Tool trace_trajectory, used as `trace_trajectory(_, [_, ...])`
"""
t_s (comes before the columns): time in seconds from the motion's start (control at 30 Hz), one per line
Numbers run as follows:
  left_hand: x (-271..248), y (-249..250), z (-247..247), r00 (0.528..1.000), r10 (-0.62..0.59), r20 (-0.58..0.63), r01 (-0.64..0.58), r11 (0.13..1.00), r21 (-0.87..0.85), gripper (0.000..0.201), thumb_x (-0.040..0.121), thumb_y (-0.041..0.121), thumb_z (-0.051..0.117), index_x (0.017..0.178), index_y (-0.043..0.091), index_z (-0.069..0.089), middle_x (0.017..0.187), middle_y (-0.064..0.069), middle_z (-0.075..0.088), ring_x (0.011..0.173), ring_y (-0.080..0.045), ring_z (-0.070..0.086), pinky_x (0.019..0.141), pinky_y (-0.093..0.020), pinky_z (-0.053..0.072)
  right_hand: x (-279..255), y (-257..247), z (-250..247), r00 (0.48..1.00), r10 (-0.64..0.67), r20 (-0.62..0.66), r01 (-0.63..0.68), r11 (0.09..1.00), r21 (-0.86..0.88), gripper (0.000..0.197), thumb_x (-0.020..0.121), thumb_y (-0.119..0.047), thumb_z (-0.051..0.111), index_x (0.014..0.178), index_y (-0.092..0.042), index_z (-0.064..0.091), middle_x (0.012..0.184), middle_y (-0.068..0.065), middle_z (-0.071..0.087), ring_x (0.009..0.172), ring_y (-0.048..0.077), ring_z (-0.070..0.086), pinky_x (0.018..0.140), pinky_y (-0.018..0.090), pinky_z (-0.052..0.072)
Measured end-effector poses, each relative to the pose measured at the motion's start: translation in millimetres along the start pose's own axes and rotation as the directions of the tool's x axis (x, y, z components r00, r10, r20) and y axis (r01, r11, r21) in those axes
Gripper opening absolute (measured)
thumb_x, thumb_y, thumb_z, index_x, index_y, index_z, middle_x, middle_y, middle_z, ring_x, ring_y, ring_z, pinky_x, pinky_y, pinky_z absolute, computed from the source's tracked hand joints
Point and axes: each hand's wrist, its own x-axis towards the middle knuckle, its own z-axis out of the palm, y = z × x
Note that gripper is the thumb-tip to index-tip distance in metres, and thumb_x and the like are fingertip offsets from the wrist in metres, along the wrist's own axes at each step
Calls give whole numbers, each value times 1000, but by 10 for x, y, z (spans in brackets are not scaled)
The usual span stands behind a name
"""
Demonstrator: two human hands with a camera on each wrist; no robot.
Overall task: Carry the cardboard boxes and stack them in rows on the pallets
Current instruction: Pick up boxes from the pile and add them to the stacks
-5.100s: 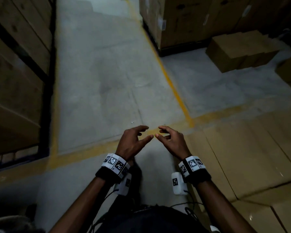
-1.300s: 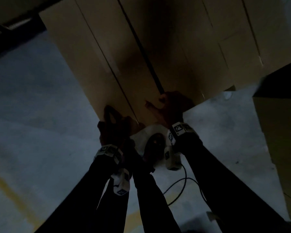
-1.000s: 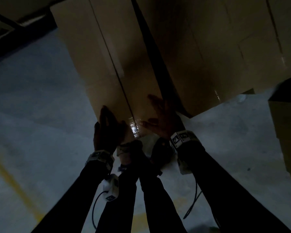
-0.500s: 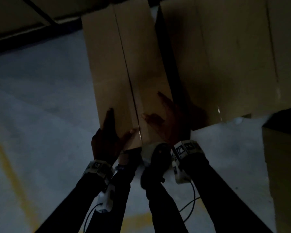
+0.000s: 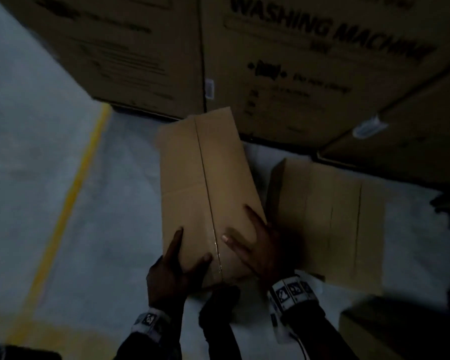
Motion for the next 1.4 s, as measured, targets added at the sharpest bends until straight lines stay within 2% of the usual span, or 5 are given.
trace_trajectory(0.07, [-362, 83, -436, 998, 30, -63, -34, 997, -70, 90, 73, 79, 70, 152, 54, 34, 111, -2, 75, 101, -27, 72, 86, -35, 57, -271, -345, -160, 995, -75, 67, 77, 996, -36, 98, 69, -94, 53, 154, -55, 23, 155, 4, 45, 139, 27, 47, 112, 35, 40])
trace_trajectory(0.3, [-1300, -222, -1806, 944, -5, -330, -40, 990, -131, 99, 70, 95, 50, 156, 49, 29, 122, 5, 74, 104, -18, 72, 88, -28, 54, -1043, -1649, -393, 929, -333, 160, 358, 919, -165, 97, 71, -98, 43, 154, -53, 27, 144, 9, 53, 132, 31, 50, 107, 39, 41])
trace_trajectory(0.67, [-2122, -1511, -3215, 667, -338, -664, 88, 921, -380, 105, 64, 99, 40, 155, 47, 34, 119, 4, 75, 108, -20, 70, 88, -27, 52, -2024, -3678, 500, 549, -763, 343, 835, 519, -182, 105, 66, -105, 26, 154, -47, 33, 137, 10, 60, 127, 33, 55, 107, 41, 44])
trace_trajectory(1.07, [-2767, -3456, -4034, 334, -675, -658, 145, 726, -672, 109, 64, 103, 41, 155, 42, 37, 136, -1, 67, 121, -24, 65, 101, -37, 52, -3420, -5238, 2479, 157, -814, 560, 987, 140, -73, 107, 64, -105, 22, 152, -47, 36, 118, 9, 67, 113, 33, 63, 96, 41, 48])
trace_trajectory(1.4, [-2695, -4429, -4647, 178, -830, -529, 174, 556, -813, 110, 63, 105, 36, 156, 46, 31, 144, 2, 61, 124, -25, 62, 107, -39, 48, -3884, -6320, 3876, -91, -721, 687, 996, -73, 55, 98, 70, -103, 22, 150, -49, 37, 117, 8, 69, 111, 32, 64, 94, 40, 49])
